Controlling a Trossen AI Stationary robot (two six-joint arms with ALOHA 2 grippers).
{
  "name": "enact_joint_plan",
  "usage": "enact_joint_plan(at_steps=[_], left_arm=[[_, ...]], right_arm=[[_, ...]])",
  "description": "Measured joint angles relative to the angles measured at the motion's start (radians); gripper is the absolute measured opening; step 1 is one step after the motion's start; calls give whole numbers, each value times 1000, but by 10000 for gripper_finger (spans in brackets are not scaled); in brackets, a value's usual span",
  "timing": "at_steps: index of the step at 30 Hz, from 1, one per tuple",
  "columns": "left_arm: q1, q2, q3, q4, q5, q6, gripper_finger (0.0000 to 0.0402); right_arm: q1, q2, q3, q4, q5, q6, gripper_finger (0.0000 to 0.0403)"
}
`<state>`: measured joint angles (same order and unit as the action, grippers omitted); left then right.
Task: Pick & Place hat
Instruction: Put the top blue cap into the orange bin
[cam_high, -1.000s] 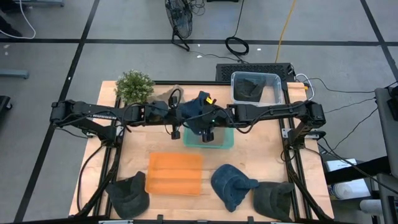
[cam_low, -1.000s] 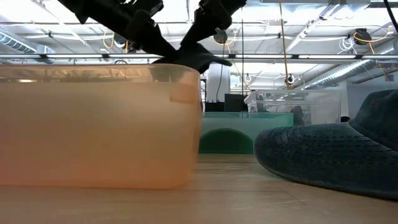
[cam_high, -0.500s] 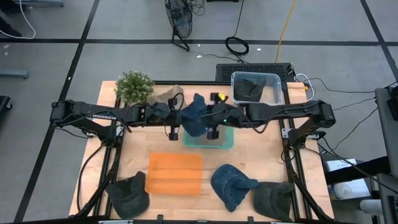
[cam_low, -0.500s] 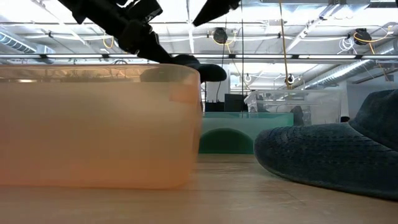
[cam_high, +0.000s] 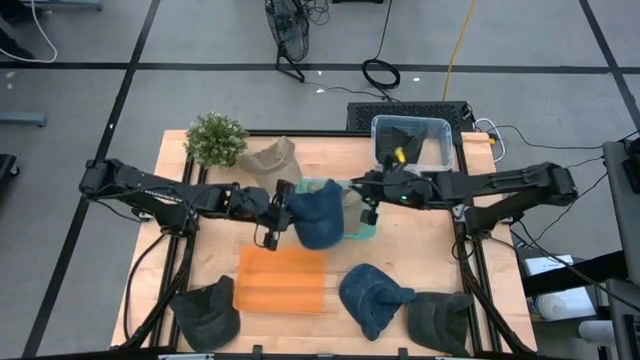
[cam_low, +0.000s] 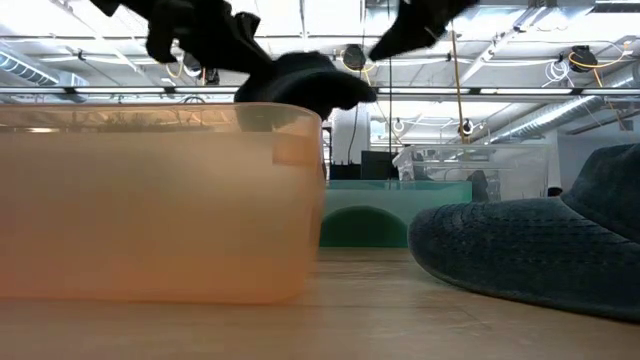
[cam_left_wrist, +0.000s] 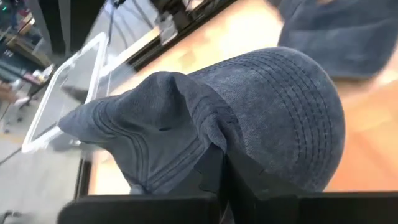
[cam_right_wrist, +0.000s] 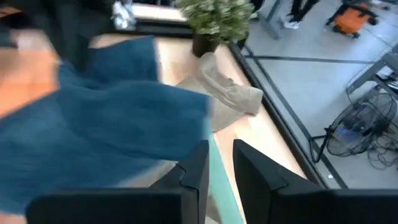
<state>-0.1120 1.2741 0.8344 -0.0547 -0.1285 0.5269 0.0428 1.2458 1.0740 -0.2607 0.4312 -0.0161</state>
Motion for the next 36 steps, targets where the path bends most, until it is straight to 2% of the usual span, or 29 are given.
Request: enact_joint_plan(at_steps=[4, 7, 10, 17, 23, 36], left_arm=[[-60, -1, 70, -72, 0, -40, 7], [-116, -1, 123, -217, -3, -62, 13], [-173, -1, 181, -349, -2, -148, 9], [-294, 1, 200, -416, 24, -337, 13], [-362, 42, 183, -428, 27, -436, 8], [-440, 168, 183, -505, 50, -507, 15]], right_arm=[[-9, -134, -166, 132, 18, 34, 59], [-9, -238, -273, 213, 16, 34, 59], [-9, -335, -367, 277, 14, 27, 59], [-9, -510, -443, 297, 14, 5, 59], [-7, -552, -460, 295, 11, 5, 59], [-8, -549, -461, 294, 10, 4, 59]])
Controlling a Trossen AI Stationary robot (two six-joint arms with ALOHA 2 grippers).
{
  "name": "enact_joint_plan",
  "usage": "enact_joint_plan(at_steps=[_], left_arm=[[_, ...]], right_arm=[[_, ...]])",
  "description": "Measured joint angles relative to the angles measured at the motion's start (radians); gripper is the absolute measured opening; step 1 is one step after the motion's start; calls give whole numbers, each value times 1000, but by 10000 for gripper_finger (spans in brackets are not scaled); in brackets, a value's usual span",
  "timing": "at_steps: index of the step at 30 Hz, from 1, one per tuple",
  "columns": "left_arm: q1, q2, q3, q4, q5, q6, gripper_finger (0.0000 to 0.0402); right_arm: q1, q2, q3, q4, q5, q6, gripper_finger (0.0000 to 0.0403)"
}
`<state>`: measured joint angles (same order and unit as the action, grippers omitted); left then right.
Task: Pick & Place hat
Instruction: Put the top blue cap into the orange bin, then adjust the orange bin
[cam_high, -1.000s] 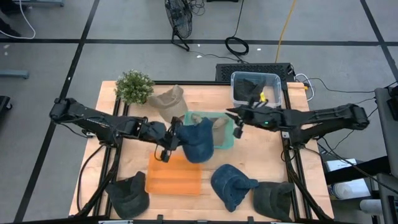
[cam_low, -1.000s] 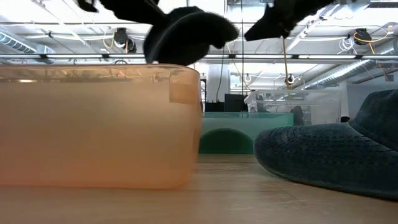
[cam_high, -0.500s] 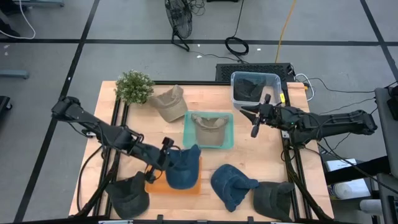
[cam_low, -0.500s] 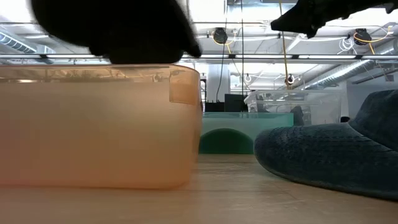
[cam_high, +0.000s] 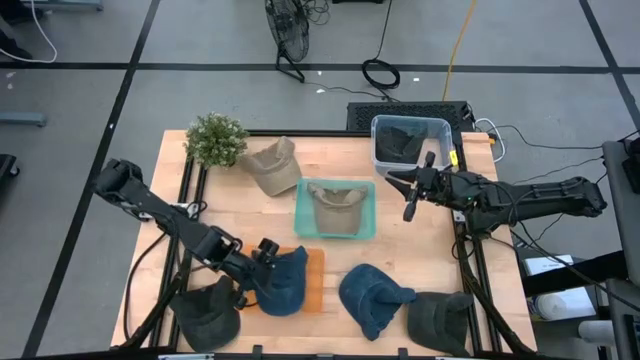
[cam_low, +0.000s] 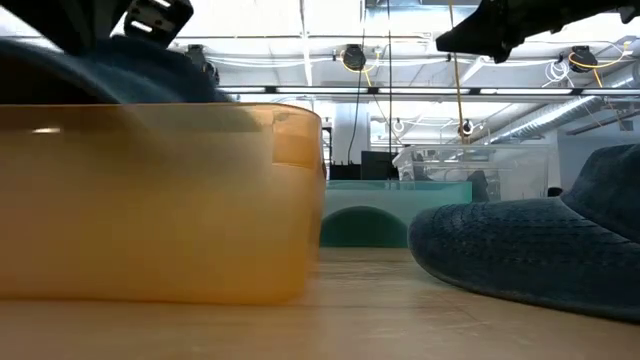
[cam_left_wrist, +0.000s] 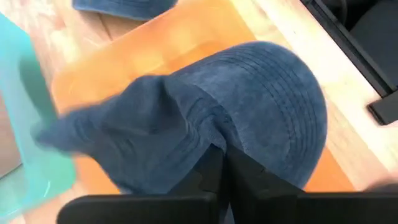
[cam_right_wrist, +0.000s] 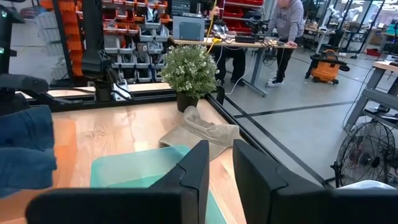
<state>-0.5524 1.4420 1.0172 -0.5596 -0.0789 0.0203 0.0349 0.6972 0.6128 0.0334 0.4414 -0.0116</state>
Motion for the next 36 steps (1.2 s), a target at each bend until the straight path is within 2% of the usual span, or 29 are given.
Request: enact_joint_plan(at_steps=[4, 10, 19, 31, 36], left_arm=[[-6, 31, 0, 2, -1, 22, 21], [5, 69, 0, -13, 0, 26, 6], [35, 111, 0, -21, -24, 9, 65], [55, 110, 0, -74, -24, -197, 120], [55, 110, 0, -99, 70, -292, 153]], right_arm=[[0, 9, 0, 0, 0, 7, 59], [0, 33, 0, 0, 0, 9, 59], [0, 38, 0, 0, -1, 26, 59], [0, 39, 0, -1, -1, 26, 59], [0, 39, 0, -4, -1, 25, 59]])
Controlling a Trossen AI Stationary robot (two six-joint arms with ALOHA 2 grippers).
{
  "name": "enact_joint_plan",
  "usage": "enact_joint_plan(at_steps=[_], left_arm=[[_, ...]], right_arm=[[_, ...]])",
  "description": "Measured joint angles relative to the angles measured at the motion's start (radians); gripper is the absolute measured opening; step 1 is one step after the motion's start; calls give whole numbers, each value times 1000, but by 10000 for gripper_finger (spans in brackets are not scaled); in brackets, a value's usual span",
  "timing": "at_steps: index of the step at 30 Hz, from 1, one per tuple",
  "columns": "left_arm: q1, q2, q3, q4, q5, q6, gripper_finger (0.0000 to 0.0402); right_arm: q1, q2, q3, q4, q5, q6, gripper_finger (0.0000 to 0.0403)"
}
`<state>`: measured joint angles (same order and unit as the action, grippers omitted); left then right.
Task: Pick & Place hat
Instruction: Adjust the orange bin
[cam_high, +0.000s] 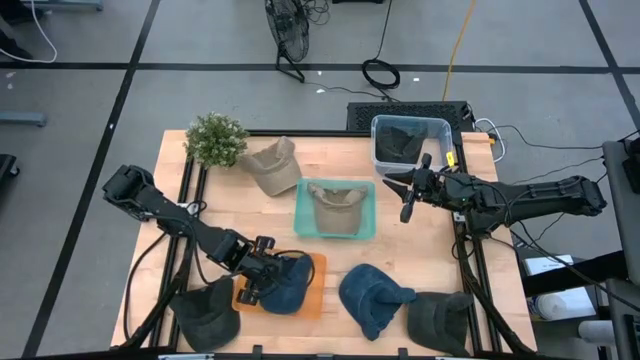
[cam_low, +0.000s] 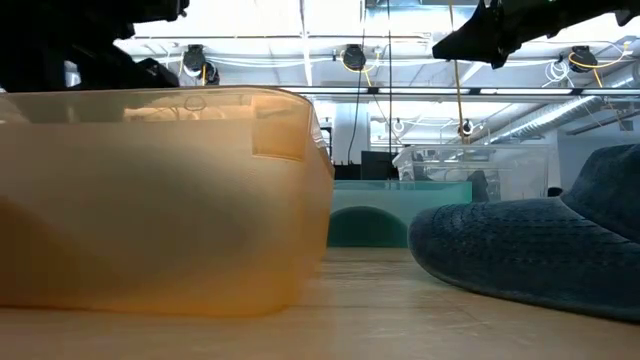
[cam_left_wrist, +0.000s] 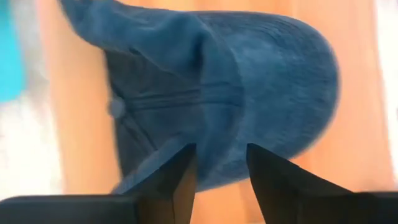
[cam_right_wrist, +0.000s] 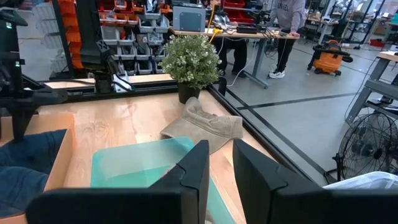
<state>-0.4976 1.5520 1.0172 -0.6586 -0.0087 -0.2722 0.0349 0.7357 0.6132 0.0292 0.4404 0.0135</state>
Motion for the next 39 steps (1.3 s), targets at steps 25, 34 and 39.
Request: enact_joint_plan(at_steps=[25, 34, 39], left_arm=[[184, -24, -11, 25, -118, 94, 55], [208, -14, -10, 48, -99, 97, 102], [221, -14, -10, 48, -161, 94, 142]], right_arm=[[0, 0, 0, -8, 0, 1, 59], [0, 0, 0, -11, 0, -1, 59], [0, 0, 0, -11, 0, 1, 59]])
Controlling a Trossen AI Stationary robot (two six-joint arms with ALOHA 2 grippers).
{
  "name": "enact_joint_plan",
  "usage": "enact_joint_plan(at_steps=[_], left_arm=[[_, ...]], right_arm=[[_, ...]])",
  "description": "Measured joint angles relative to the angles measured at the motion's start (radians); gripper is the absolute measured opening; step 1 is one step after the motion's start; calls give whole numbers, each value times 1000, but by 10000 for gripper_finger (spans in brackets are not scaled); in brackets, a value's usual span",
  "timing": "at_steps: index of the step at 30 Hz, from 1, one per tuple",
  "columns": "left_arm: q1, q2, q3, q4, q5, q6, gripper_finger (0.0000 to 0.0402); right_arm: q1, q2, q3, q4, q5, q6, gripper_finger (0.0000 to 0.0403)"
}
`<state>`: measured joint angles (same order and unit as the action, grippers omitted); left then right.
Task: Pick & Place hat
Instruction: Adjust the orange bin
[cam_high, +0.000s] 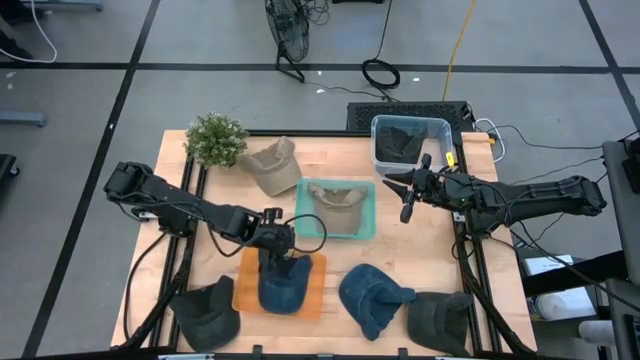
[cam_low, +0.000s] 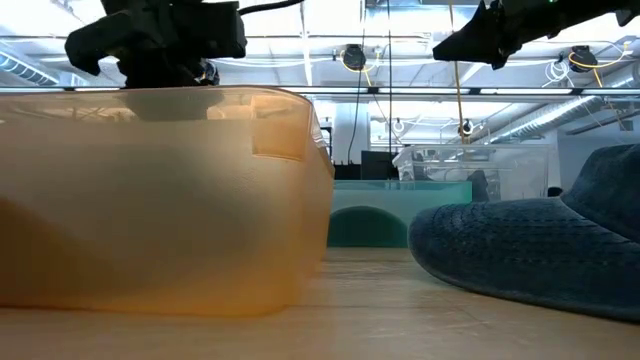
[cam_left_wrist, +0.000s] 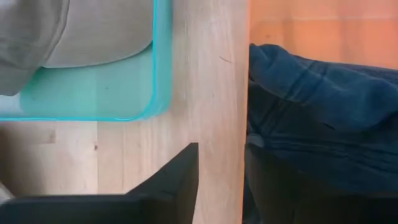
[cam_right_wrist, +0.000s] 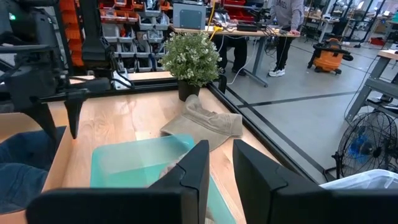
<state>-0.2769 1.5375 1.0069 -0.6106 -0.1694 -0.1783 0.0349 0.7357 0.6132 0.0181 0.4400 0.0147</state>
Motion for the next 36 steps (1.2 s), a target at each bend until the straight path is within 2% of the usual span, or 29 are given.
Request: enact_joint_plan(at_steps=[11, 18, 36], left_arm=[[-22, 98, 0, 13, 49, 2, 172], [7, 168, 0, -25, -66, -16, 173], [-7, 178, 0, -62, -8, 52, 173]], right_arm=[[0, 0, 0, 0, 0, 0, 59], [0, 0, 0, 0, 0, 0, 59], [0, 0, 0, -3, 0, 0, 59]])
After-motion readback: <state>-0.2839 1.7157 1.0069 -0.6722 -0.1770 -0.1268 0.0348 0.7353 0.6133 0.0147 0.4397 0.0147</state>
